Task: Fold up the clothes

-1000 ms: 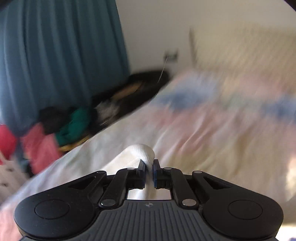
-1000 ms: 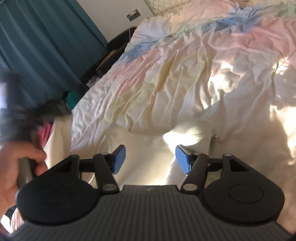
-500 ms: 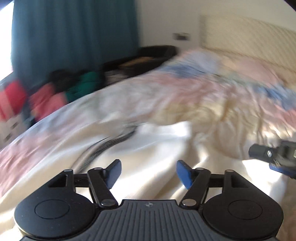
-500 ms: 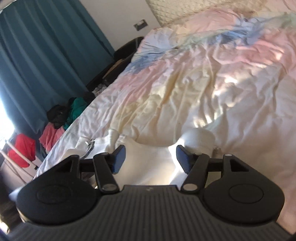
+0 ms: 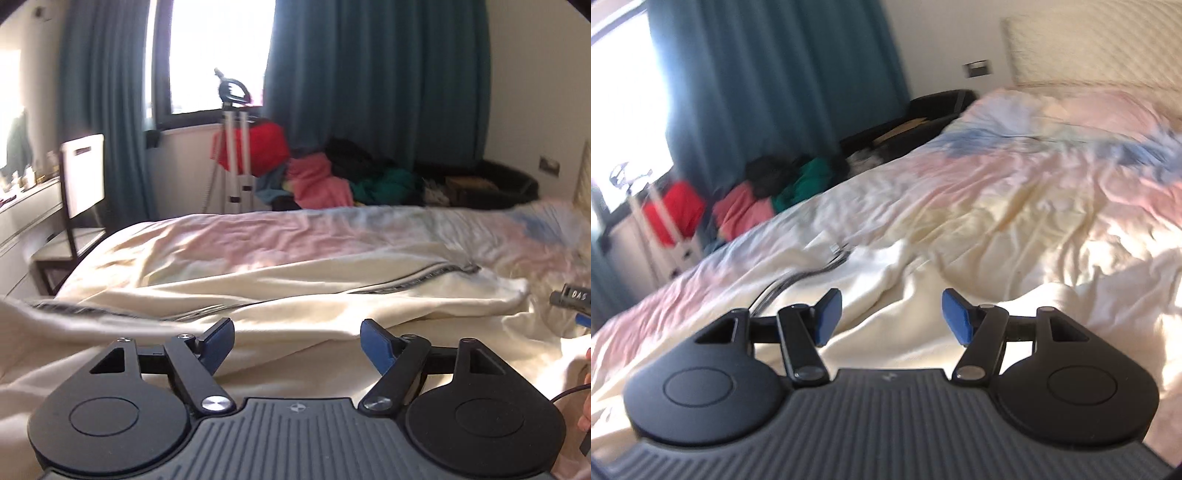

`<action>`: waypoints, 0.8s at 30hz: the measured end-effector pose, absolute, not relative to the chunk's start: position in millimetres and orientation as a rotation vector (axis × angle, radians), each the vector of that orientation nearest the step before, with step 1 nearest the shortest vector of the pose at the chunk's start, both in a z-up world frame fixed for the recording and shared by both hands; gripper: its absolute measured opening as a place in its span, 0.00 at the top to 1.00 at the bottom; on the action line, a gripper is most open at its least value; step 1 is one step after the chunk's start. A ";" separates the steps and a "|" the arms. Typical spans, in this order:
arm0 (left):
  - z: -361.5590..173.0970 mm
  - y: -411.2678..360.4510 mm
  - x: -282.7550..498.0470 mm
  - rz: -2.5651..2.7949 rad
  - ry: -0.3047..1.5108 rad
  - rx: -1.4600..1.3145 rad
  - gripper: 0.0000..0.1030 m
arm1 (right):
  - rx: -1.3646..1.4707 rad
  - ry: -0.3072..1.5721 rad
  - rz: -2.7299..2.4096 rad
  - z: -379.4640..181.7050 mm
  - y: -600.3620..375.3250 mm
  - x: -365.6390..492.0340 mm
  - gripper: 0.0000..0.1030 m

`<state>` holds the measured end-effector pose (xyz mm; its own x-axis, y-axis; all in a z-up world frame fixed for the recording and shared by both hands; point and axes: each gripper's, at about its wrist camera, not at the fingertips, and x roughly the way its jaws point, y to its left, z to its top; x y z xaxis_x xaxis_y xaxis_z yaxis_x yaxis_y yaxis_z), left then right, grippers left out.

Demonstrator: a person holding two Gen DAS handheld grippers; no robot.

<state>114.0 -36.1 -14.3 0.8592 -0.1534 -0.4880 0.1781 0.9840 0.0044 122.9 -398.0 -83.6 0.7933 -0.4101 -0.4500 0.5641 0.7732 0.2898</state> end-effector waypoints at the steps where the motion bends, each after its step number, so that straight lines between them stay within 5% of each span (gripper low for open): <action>1: -10.6 -21.7 106.9 -0.170 0.509 0.039 0.23 | 0.410 0.393 -0.521 -80.0 -392.2 120.0 0.38; 10: -14.8 93.7 100.1 -0.045 0.582 -0.032 0.21 | 0.328 0.483 -0.420 -64.8 -350.9 103.4 0.39; 19: -41.4 266.9 173.0 0.133 0.635 -0.521 0.15 | 0.355 0.581 -0.454 -90.3 -344.1 135.2 0.39; 22: -54.6 313.9 201.0 0.167 0.632 -0.676 0.21 | 0.390 0.606 -0.467 -98.2 -347.2 147.0 0.40; 24: -63.4 345.3 219.7 0.189 0.629 -0.780 0.37 | 0.405 0.617 -0.487 -103.1 -348.9 154.0 0.40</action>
